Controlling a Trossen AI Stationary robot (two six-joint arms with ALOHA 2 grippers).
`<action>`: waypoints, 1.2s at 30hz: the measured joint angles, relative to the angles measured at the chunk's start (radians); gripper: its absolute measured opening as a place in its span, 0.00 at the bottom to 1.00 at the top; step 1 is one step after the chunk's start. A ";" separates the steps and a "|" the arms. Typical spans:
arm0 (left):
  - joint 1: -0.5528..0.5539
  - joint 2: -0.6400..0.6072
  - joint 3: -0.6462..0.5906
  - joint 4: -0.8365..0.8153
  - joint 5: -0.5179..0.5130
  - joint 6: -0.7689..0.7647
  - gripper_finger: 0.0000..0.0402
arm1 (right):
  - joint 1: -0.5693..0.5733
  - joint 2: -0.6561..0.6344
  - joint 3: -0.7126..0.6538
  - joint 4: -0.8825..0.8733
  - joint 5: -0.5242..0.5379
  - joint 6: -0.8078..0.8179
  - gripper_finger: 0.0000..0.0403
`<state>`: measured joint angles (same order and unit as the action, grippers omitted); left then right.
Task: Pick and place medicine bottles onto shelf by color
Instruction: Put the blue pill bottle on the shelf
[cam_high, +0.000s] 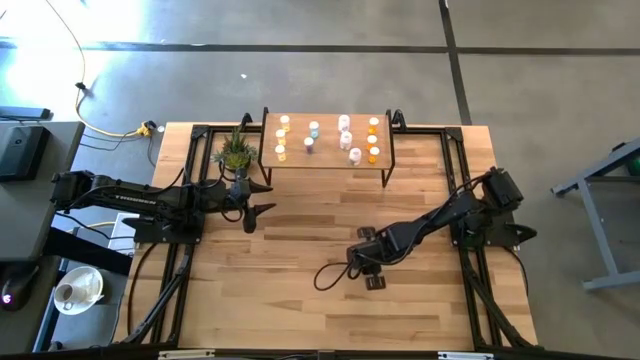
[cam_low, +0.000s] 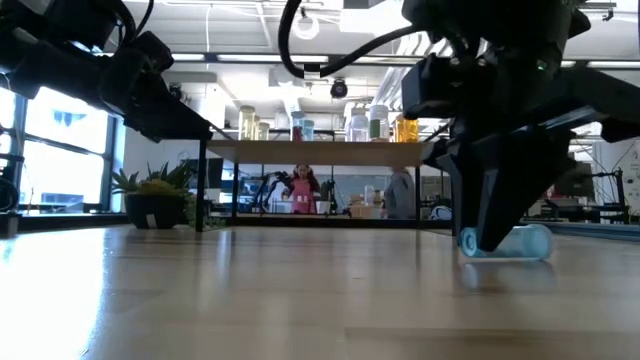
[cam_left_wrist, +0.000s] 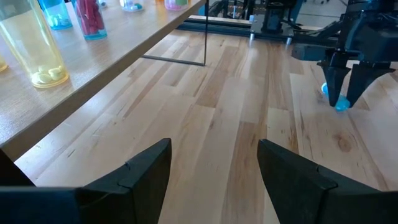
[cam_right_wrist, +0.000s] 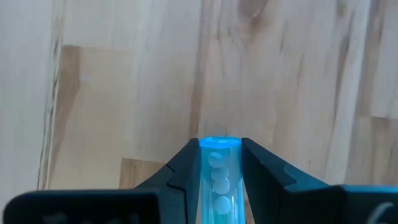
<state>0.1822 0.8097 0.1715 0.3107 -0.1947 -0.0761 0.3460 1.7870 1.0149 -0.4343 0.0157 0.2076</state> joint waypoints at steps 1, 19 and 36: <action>0.000 0.000 0.000 0.000 0.000 0.000 0.57 | -0.003 0.000 0.000 0.000 -0.002 0.007 0.22; -0.001 0.000 0.000 0.000 0.013 0.051 0.57 | -0.115 -0.001 0.000 0.279 -0.033 0.342 0.22; -0.084 0.000 0.000 0.170 0.161 0.401 0.57 | -0.282 -0.002 0.000 0.626 -0.186 0.822 0.22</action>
<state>0.0978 0.8097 0.1715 0.4803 -0.0336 0.3245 0.0640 1.7847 1.0149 0.1917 -0.1704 1.0293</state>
